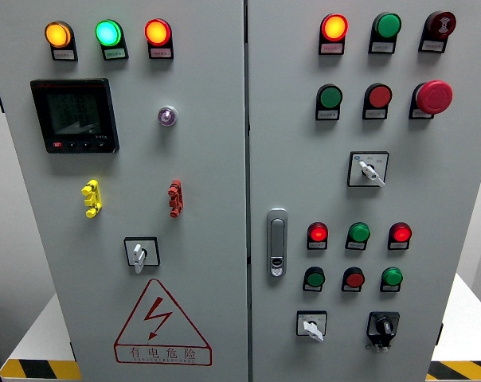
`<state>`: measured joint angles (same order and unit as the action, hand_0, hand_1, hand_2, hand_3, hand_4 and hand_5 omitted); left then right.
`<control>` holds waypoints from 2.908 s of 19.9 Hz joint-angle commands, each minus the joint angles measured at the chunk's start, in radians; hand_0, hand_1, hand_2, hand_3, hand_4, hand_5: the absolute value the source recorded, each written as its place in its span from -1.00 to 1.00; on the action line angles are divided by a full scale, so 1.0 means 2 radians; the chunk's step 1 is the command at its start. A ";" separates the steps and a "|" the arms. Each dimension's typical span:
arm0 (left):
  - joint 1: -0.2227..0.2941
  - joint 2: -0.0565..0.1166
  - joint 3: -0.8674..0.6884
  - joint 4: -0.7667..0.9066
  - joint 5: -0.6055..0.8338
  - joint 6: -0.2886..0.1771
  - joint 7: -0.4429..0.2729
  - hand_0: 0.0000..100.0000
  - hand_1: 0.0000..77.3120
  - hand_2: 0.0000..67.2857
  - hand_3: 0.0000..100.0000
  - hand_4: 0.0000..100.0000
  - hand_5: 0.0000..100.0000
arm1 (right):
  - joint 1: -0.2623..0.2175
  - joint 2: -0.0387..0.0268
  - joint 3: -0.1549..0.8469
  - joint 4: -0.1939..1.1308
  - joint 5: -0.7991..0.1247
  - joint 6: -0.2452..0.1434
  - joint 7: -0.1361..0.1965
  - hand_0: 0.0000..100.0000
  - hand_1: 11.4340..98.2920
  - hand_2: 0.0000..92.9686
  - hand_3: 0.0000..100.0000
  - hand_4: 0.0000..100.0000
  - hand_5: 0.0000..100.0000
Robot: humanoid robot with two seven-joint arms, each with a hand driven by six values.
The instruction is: Turn on light switch 1
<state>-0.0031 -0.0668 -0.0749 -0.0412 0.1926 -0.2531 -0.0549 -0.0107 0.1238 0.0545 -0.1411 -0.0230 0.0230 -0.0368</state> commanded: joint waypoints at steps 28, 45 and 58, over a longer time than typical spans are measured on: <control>0.001 -0.005 -0.584 -0.002 0.570 -0.001 -0.001 -1.00 -1.00 -1.00 -1.00 -1.00 -1.00 | 0.000 -0.0005 0.000 0.000 0.000 -0.001 0.000 -1.00 -0.81 -1.00 -0.61 -0.61 -0.79; 0.005 -0.012 -0.802 -0.221 0.755 0.035 -0.065 -1.00 -0.84 -0.85 -0.98 -0.96 -0.93 | 0.000 -0.0005 0.000 0.000 0.000 0.000 0.000 -1.00 -0.82 -1.00 -0.61 -0.61 -0.79; 0.004 -0.010 -0.786 -0.564 0.755 0.034 -0.050 -1.00 -0.43 -0.42 -0.21 0.14 -0.11 | 0.000 -0.0005 0.000 0.000 0.000 0.000 0.000 -1.00 -0.81 -1.00 -0.61 -0.61 -0.79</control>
<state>0.0049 -0.0867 -1.6468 -1.1035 1.7054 -0.1857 -0.1657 -0.0106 0.1227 0.0541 -0.1411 -0.0230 0.0231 -0.0368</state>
